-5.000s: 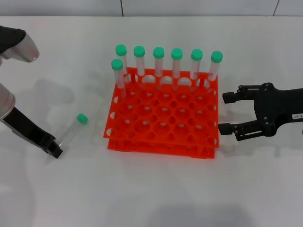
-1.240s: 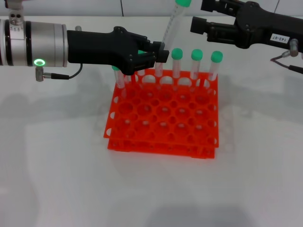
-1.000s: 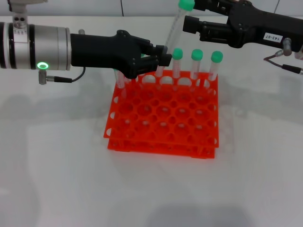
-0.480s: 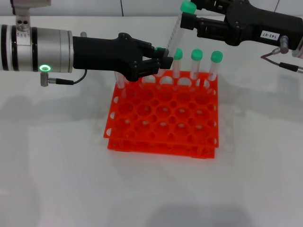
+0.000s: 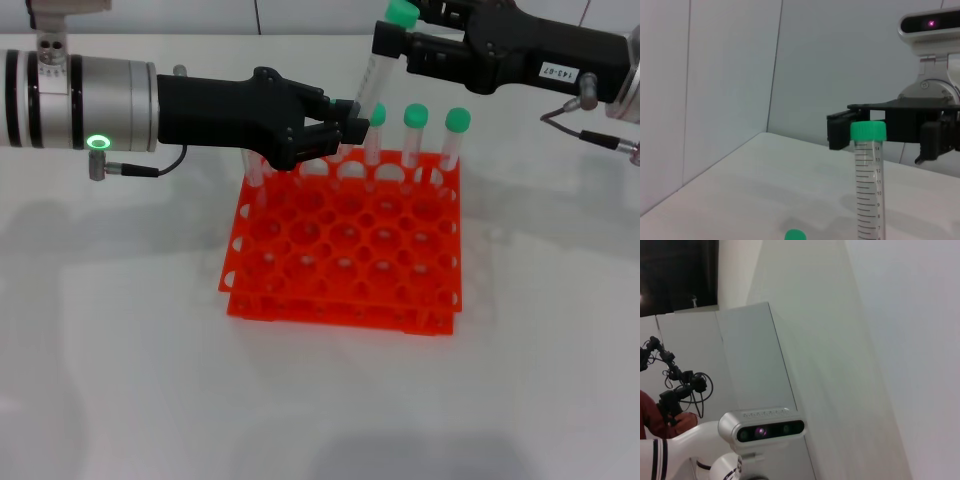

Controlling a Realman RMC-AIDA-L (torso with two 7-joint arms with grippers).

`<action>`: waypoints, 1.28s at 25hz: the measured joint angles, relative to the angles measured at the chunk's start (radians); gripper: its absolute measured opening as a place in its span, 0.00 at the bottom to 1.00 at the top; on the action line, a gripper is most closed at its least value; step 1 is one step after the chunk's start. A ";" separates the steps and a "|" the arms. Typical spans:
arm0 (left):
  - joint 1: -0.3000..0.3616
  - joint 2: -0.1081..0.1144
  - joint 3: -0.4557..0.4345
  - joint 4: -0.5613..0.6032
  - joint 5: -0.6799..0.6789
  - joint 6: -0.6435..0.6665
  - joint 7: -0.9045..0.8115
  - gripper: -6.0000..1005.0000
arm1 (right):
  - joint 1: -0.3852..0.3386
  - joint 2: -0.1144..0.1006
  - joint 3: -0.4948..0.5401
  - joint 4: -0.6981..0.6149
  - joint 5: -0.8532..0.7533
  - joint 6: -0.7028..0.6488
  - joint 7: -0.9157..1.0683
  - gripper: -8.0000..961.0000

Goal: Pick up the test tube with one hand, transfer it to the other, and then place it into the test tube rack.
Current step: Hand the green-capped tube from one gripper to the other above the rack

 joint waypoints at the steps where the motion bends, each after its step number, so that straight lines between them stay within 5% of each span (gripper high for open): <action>1: 0.000 0.000 0.000 0.000 0.000 0.000 0.000 0.28 | 0.000 0.000 0.000 0.001 0.004 0.000 -0.002 0.65; 19: -0.002 -0.007 0.002 0.000 0.000 -0.001 0.004 0.29 | 0.006 0.000 -0.008 0.013 0.009 0.014 -0.006 0.55; 25: 0.002 -0.008 0.002 0.000 -0.002 0.002 0.005 0.30 | 0.006 0.000 -0.008 0.013 0.009 0.014 -0.006 0.39; 32: 0.004 -0.010 0.002 0.000 -0.003 0.003 0.013 0.30 | 0.006 0.000 -0.009 0.013 0.009 0.015 -0.006 0.32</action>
